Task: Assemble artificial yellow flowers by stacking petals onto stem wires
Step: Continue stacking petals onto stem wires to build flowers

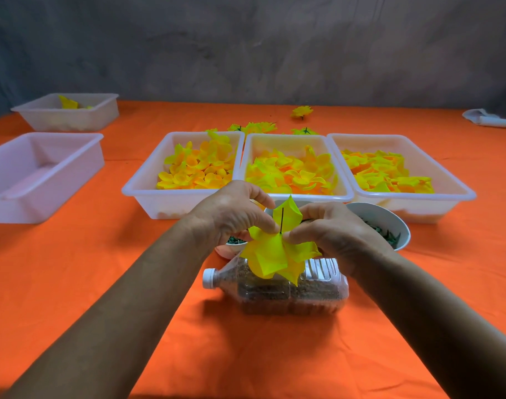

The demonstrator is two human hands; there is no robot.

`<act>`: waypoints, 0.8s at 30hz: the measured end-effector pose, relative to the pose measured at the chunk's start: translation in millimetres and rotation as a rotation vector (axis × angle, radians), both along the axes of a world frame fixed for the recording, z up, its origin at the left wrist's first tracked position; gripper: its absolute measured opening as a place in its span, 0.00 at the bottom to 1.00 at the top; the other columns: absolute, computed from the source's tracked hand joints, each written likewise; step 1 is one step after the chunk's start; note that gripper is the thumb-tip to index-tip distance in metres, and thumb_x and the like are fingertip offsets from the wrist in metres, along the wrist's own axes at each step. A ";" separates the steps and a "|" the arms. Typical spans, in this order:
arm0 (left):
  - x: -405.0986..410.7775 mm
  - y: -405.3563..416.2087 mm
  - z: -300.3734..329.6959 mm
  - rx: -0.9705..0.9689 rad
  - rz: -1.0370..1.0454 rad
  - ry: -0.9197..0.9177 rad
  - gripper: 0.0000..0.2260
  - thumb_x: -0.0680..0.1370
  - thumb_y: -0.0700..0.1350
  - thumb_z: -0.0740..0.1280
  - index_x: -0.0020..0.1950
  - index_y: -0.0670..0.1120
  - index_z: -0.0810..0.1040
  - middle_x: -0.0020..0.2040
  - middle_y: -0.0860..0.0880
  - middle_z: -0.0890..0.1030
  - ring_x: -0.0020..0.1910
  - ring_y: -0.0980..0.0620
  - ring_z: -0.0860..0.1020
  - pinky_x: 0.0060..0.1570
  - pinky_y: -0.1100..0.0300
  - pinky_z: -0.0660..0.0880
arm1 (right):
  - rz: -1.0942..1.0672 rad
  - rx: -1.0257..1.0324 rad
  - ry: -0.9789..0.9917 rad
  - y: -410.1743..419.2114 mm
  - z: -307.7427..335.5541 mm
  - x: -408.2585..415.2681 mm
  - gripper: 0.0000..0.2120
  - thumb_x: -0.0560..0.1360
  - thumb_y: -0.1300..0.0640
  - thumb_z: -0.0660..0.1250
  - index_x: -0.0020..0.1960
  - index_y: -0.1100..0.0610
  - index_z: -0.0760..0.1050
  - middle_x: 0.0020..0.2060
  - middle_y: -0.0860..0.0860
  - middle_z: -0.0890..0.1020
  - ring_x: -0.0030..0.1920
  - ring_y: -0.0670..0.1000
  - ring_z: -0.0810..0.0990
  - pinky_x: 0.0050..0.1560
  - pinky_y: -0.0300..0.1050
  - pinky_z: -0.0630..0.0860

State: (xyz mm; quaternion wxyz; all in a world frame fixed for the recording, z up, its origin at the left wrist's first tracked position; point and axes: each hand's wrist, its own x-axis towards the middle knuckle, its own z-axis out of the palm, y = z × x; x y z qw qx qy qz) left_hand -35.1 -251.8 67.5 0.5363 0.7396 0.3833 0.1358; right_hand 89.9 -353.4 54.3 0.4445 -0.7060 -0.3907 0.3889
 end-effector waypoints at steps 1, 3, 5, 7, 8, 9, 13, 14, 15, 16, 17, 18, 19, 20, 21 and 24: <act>0.1 0.6 -0.8 0.002 0.000 0.001 0.15 0.67 0.35 0.75 0.49 0.47 0.78 0.42 0.47 0.78 0.41 0.49 0.76 0.24 0.66 0.69 | 0.002 -0.001 0.003 -0.1 0.0 0.1 0.08 0.67 0.67 0.72 0.40 0.55 0.79 0.33 0.53 0.82 0.35 0.53 0.80 0.42 0.45 0.74; 0.1 1.5 -2.7 0.004 -0.003 0.005 0.15 0.66 0.35 0.75 0.48 0.48 0.78 0.43 0.46 0.78 0.41 0.48 0.76 0.25 0.64 0.69 | 0.004 0.000 0.016 0.1 -0.2 -0.3 0.09 0.67 0.68 0.71 0.39 0.55 0.79 0.31 0.51 0.82 0.32 0.51 0.80 0.37 0.41 0.75; 0.4 1.3 -4.9 0.011 -0.008 0.013 0.14 0.66 0.35 0.75 0.46 0.49 0.78 0.42 0.46 0.78 0.40 0.48 0.76 0.24 0.64 0.69 | 0.002 -0.007 0.007 -0.9 0.2 -1.0 0.10 0.67 0.68 0.71 0.37 0.54 0.79 0.28 0.49 0.81 0.29 0.47 0.79 0.29 0.36 0.74; 1.4 1.0 -7.6 0.024 -0.012 0.024 0.14 0.66 0.35 0.75 0.45 0.49 0.77 0.41 0.47 0.76 0.38 0.49 0.76 0.23 0.65 0.69 | 0.005 -0.019 -0.035 -1.9 0.5 -1.3 0.10 0.67 0.67 0.72 0.36 0.52 0.78 0.27 0.47 0.79 0.25 0.42 0.77 0.23 0.31 0.70; 2.0 0.6 -9.0 0.024 -0.016 0.024 0.15 0.66 0.34 0.75 0.45 0.49 0.77 0.40 0.47 0.76 0.38 0.48 0.76 0.24 0.64 0.69 | 0.006 -0.021 -0.058 -2.4 0.2 -1.3 0.10 0.67 0.66 0.72 0.36 0.52 0.78 0.27 0.47 0.79 0.25 0.42 0.76 0.21 0.30 0.68; 2.7 0.5 -10.2 0.021 -0.019 0.020 0.15 0.66 0.33 0.75 0.45 0.49 0.77 0.40 0.46 0.76 0.38 0.47 0.76 0.25 0.63 0.69 | 0.008 -0.019 -0.080 -2.8 -0.3 -1.3 0.10 0.67 0.65 0.73 0.36 0.52 0.77 0.28 0.47 0.78 0.27 0.44 0.76 0.21 0.30 0.67; 2.6 2.1 -12.3 0.029 -0.013 0.004 0.15 0.66 0.33 0.75 0.44 0.48 0.76 0.41 0.45 0.76 0.38 0.47 0.76 0.27 0.62 0.68 | 0.001 0.009 -0.096 -2.8 -1.4 -1.5 0.10 0.66 0.66 0.74 0.41 0.53 0.78 0.30 0.49 0.78 0.30 0.45 0.75 0.21 0.30 0.67; 2.2 2.3 -12.3 0.030 -0.014 0.003 0.15 0.66 0.33 0.75 0.44 0.48 0.76 0.41 0.45 0.76 0.38 0.47 0.76 0.27 0.62 0.68 | -0.002 0.009 -0.090 -2.9 -1.8 -1.4 0.10 0.66 0.66 0.74 0.43 0.54 0.78 0.31 0.50 0.78 0.30 0.45 0.75 0.22 0.31 0.67; 2.0 2.6 -12.3 0.031 -0.015 0.002 0.15 0.66 0.33 0.75 0.45 0.48 0.76 0.41 0.45 0.76 0.38 0.47 0.76 0.26 0.62 0.68 | -0.003 0.005 -0.089 -2.7 -2.2 -1.1 0.11 0.66 0.65 0.74 0.44 0.54 0.78 0.32 0.50 0.79 0.31 0.46 0.76 0.23 0.32 0.68; 1.8 3.0 -12.3 0.030 -0.015 0.002 0.15 0.66 0.33 0.75 0.45 0.48 0.77 0.41 0.45 0.76 0.38 0.48 0.76 0.26 0.63 0.69 | -0.003 -0.002 -0.090 -2.7 -2.8 -0.8 0.11 0.66 0.64 0.74 0.45 0.54 0.78 0.32 0.49 0.79 0.32 0.46 0.76 0.25 0.33 0.69; 1.6 3.3 -12.5 0.027 -0.015 0.002 0.14 0.66 0.34 0.75 0.46 0.47 0.77 0.41 0.45 0.77 0.38 0.48 0.76 0.25 0.63 0.69 | -0.004 -0.011 -0.089 -2.7 -3.5 -0.4 0.12 0.66 0.64 0.75 0.46 0.54 0.78 0.33 0.49 0.79 0.32 0.45 0.76 0.26 0.34 0.69; 1.4 3.6 -12.6 0.022 -0.014 0.002 0.14 0.66 0.34 0.76 0.46 0.47 0.77 0.41 0.46 0.77 0.37 0.49 0.76 0.24 0.64 0.69 | -0.006 -0.019 -0.084 -2.7 -4.1 0.2 0.12 0.66 0.63 0.75 0.47 0.54 0.78 0.32 0.49 0.79 0.32 0.45 0.77 0.28 0.35 0.69; 1.3 3.9 -12.8 0.017 -0.013 0.003 0.14 0.66 0.34 0.76 0.46 0.47 0.77 0.41 0.46 0.77 0.37 0.49 0.76 0.24 0.65 0.69 | -0.008 -0.028 -0.078 -2.7 -4.8 1.3 0.12 0.66 0.62 0.75 0.47 0.53 0.78 0.32 0.49 0.79 0.32 0.45 0.77 0.29 0.36 0.70; 1.2 4.3 -12.7 0.012 -0.012 0.003 0.14 0.66 0.34 0.76 0.46 0.47 0.77 0.42 0.46 0.77 0.37 0.50 0.76 0.23 0.66 0.69 | -0.009 -0.038 -0.071 -2.8 -5.2 2.5 0.12 0.66 0.62 0.75 0.47 0.53 0.78 0.32 0.49 0.80 0.32 0.45 0.78 0.30 0.37 0.70; 1.1 4.7 -12.7 0.008 -0.012 0.002 0.14 0.66 0.35 0.76 0.46 0.47 0.78 0.42 0.47 0.77 0.37 0.50 0.76 0.23 0.66 0.69 | -0.008 -0.048 -0.063 -3.0 -5.5 3.9 0.11 0.66 0.61 0.75 0.46 0.52 0.78 0.32 0.50 0.80 0.33 0.46 0.78 0.31 0.37 0.70; 1.8 5.5 -11.7 -0.001 -0.015 0.003 0.14 0.66 0.35 0.76 0.47 0.47 0.78 0.43 0.46 0.77 0.39 0.49 0.76 0.24 0.65 0.70 | -0.006 -0.059 -0.040 -3.3 -5.5 7.8 0.10 0.65 0.60 0.76 0.44 0.52 0.79 0.32 0.49 0.81 0.34 0.46 0.79 0.32 0.38 0.70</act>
